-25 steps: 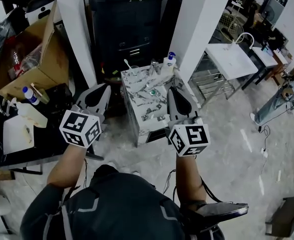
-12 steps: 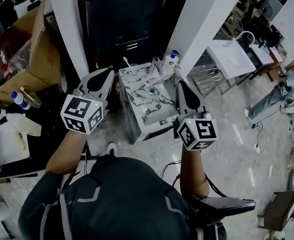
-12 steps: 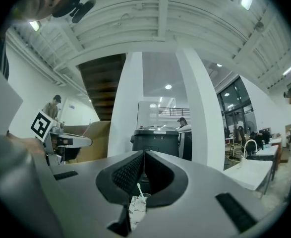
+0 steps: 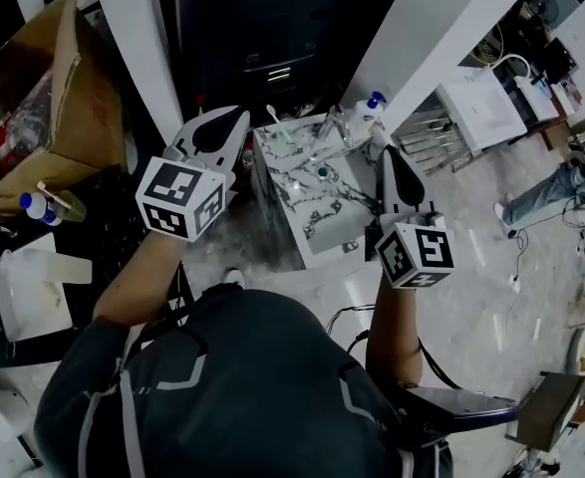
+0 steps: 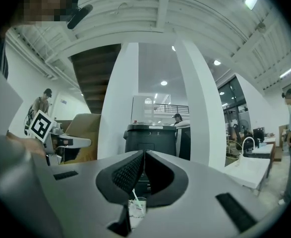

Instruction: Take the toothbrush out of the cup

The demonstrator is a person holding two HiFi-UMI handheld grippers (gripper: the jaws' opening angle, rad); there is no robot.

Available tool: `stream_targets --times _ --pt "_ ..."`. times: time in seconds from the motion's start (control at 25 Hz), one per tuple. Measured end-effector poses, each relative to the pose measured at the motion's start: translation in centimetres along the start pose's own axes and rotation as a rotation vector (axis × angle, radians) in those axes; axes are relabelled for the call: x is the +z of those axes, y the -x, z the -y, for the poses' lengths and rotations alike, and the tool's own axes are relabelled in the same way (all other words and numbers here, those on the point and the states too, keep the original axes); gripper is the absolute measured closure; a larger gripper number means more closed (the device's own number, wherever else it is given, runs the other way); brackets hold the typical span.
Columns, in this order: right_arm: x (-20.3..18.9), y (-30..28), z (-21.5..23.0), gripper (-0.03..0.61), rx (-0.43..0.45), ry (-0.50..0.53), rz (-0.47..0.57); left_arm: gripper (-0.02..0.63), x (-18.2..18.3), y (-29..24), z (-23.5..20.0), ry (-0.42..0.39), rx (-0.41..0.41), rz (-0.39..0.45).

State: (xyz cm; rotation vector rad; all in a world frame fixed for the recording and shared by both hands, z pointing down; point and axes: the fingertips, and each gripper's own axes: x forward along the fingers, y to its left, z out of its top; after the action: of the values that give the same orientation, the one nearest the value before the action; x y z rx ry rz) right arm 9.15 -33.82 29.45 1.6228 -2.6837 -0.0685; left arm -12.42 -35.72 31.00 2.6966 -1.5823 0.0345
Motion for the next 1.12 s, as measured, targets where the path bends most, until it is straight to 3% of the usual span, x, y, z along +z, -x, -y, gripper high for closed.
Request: stream_targets --times 0.36,0.44,0.52,0.68,0.88,1.12 --pt "-3.4 -3.4 0.2 0.549 0.012 0.001 -0.071 0.603 -6.8 -4.0 -2.8 0.095 -0.063 -0.084" --pt "-3.9 -3.4 0.6 0.549 0.031 0.000 -0.075 0.559 -8.6 -4.7 -2.5 0.096 -0.063 -0.113" --pt "-4.1 -3.5 1.1 0.549 0.051 -0.003 -0.082 0.508 -10.1 -5.5 -2.5 0.088 -0.040 -0.139" --pt "-4.8 -3.0 1.8 0.549 0.089 0.003 -0.099 0.503 -13.4 -7.0 -3.1 0.131 0.029 -0.168" --pt "-7.4 -2.2 3.9 0.549 0.042 0.028 -0.154 0.500 -18.7 -9.5 -3.8 0.206 0.056 -0.209" --pt "-10.3 -1.4 5.2 0.549 -0.019 -0.014 -0.197 0.448 -25.3 -12.3 -5.2 0.329 0.049 -0.273"
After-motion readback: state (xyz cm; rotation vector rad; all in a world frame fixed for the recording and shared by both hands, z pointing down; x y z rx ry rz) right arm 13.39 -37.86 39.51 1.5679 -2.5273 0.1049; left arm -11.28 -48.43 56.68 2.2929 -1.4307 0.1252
